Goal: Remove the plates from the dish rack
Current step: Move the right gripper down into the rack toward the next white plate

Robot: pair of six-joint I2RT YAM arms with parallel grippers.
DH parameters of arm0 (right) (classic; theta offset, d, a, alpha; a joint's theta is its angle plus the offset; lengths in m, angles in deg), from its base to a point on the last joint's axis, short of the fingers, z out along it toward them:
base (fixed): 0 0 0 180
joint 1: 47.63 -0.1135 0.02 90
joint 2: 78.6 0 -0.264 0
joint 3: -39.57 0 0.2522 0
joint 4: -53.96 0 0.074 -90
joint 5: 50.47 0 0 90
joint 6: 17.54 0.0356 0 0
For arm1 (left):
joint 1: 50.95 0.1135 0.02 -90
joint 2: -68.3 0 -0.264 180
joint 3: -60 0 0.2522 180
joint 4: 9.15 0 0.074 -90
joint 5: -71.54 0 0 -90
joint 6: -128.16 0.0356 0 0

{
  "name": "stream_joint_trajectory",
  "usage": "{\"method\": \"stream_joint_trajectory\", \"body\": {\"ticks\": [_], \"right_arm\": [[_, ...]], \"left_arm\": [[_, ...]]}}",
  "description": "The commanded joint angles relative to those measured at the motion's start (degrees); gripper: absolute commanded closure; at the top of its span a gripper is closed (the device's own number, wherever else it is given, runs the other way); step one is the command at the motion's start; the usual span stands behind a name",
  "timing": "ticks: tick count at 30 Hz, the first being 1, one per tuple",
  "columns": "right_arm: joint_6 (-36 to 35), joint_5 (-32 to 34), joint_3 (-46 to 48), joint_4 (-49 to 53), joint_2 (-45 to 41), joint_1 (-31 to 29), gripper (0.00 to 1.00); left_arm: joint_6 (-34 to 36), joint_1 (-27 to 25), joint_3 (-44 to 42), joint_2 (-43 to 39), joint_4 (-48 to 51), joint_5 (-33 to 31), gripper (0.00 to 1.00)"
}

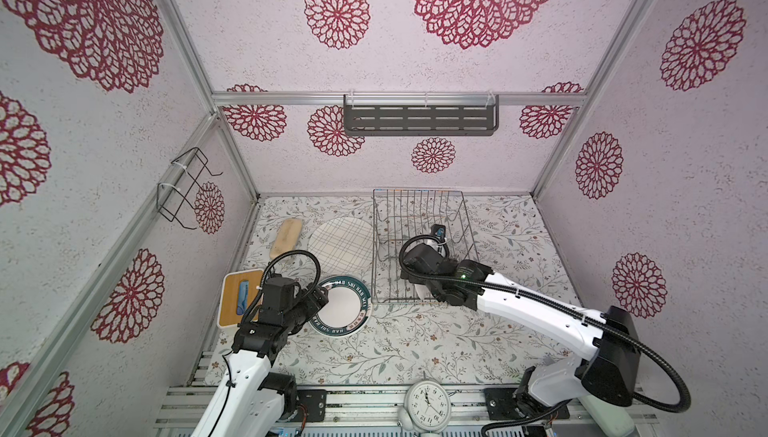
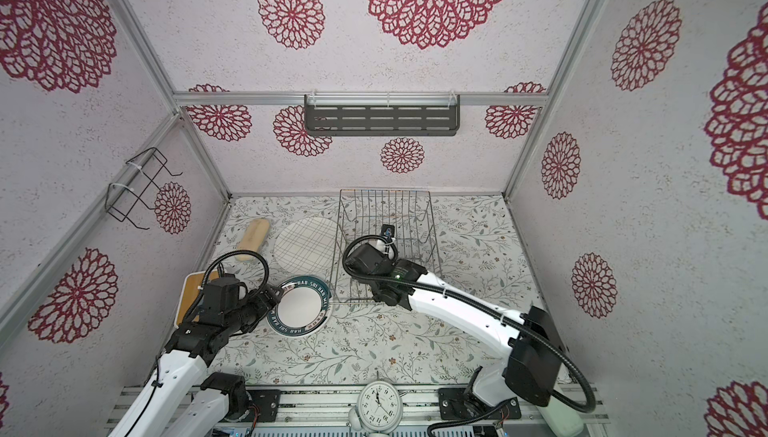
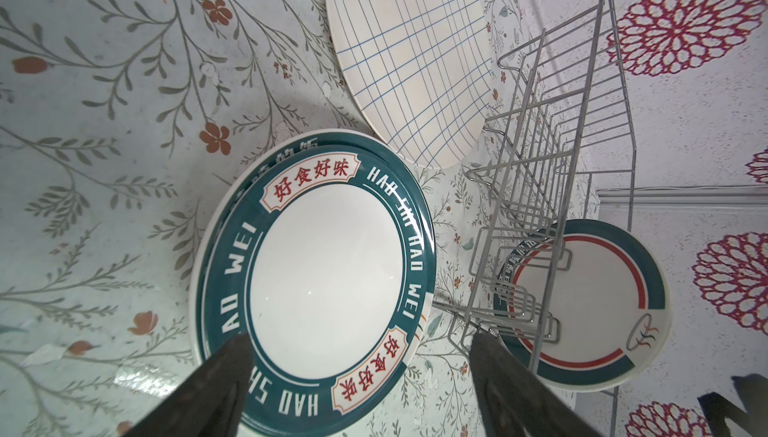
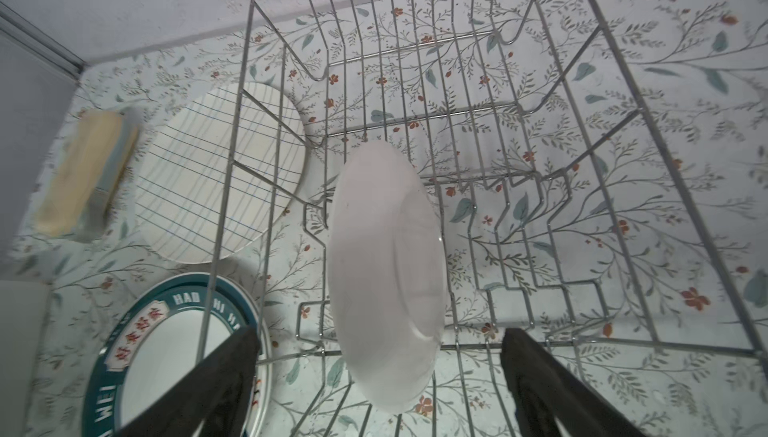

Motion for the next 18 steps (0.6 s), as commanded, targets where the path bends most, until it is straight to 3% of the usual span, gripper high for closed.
{"method": "stream_joint_trajectory", "body": {"ticks": [1,8,18], "right_arm": [[0.7,8.0,-5.2,9.5,3.8,-1.0,0.04],[2.0,11.7,-12.2,17.0,12.6,-1.4,0.08],[3.6,14.5,-15.8,21.2,19.6,-1.5,0.34]], "left_arm": [[0.6,0.3,1.0,-0.3,-1.5,0.6,0.14],[0.8,0.3,1.0,-0.3,-1.7,0.7,0.14],[0.9,0.3,0.7,0.5,-2.3,0.9,0.14]]}}
